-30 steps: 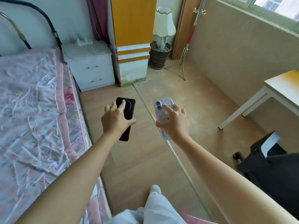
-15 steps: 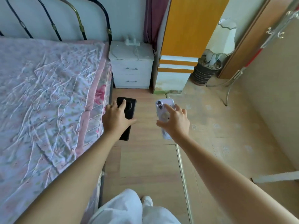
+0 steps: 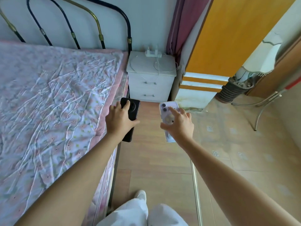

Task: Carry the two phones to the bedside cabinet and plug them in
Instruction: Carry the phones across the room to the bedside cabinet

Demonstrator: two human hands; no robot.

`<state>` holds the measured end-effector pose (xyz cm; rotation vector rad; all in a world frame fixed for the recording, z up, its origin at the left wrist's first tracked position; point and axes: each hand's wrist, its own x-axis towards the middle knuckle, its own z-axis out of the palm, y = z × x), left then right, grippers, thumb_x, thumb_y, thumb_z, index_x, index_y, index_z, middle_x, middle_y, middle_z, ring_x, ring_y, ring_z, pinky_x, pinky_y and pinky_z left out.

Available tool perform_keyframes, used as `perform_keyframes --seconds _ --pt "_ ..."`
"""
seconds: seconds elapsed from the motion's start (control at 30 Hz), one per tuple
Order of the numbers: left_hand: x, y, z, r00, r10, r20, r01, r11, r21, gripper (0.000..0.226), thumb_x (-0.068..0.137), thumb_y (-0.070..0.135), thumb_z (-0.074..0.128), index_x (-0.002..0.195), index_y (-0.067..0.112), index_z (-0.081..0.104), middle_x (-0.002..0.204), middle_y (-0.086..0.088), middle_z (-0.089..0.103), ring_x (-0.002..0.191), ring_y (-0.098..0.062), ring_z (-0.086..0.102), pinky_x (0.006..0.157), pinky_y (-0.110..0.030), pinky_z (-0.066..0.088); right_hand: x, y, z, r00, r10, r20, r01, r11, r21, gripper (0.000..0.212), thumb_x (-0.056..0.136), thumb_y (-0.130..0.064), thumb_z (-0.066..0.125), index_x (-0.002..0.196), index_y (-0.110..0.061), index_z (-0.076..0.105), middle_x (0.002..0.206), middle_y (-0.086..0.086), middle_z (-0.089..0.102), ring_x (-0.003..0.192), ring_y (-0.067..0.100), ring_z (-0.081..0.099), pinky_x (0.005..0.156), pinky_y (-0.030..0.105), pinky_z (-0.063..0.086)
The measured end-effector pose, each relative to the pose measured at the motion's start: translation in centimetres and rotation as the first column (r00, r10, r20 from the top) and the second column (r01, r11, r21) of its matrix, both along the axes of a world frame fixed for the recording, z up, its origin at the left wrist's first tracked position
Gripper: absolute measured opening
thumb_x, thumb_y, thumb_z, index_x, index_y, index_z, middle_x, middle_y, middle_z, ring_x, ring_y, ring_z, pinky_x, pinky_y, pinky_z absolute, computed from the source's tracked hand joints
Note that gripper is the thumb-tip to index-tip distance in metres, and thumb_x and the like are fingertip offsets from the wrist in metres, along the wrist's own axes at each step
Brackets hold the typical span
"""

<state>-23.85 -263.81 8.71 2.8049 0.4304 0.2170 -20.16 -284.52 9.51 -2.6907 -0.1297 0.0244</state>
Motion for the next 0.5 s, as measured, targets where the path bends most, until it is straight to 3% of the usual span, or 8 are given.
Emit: perform_keyframes --seconds 0.27,0.5 --pt "12.8 4.1 -0.6 1.0 -0.019 -0.023 0.019 1.0 0.005 0.082 0.063 0.047 0.075 0.135 0.019 0.044 0.119 -0.011 0.055 0.103 -0.035 0.047 0.061 -0.034 0.038 12.8 4.5 -0.3 1.0 0.004 -0.007 -0.004 1.0 -0.009 0.071 0.064 -0.041 0.074 0.13 -0.034 0.048 0.13 0.003 0.05 0.111 0.028 0.044 0.068 0.03 0.038" --pt "25.6 8.3 -2.1 0.999 0.02 -0.043 -0.021 1.0 -0.013 0.082 0.062 0.045 0.073 0.134 0.018 0.045 0.122 -0.011 0.054 0.103 -0.035 0.047 0.064 -0.036 0.041 26.3 9.2 -2.3 0.998 0.059 -0.033 -0.059 0.998 0.003 0.072 0.064 -0.039 0.074 0.13 -0.033 0.049 0.13 0.001 0.051 0.11 0.028 0.045 0.067 0.03 0.038"
